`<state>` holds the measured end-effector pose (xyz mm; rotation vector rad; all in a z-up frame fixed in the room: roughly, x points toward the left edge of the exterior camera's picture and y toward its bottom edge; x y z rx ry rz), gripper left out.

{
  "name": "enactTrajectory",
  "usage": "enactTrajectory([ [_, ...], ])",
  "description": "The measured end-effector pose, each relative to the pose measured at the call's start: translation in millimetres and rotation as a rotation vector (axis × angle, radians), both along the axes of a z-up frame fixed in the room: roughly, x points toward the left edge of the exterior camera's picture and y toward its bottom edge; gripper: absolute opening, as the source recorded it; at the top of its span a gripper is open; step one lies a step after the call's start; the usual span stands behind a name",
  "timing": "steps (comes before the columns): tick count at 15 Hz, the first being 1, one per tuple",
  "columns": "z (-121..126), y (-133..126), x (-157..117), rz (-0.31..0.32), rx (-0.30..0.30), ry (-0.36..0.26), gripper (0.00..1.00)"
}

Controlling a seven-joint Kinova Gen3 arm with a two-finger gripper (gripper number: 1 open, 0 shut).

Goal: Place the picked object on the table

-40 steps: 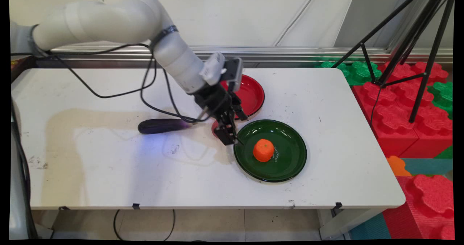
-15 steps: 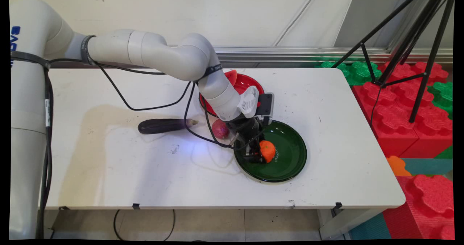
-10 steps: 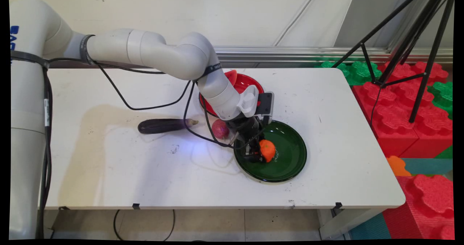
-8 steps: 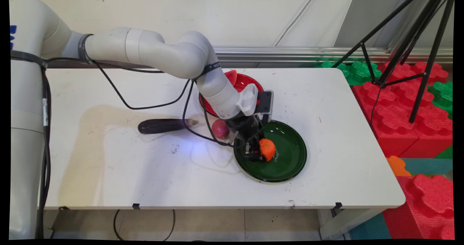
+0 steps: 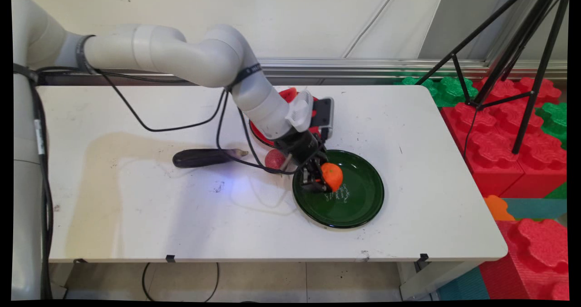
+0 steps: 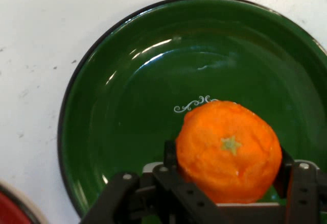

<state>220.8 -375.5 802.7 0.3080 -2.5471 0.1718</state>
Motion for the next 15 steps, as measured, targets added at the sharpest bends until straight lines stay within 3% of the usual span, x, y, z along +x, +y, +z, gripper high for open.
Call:
enactTrajectory([
  [9,43,25,36,0.061,-0.022,0.053,0.0],
  [15,73,50,76,0.108,-0.024,0.06,0.0],
])
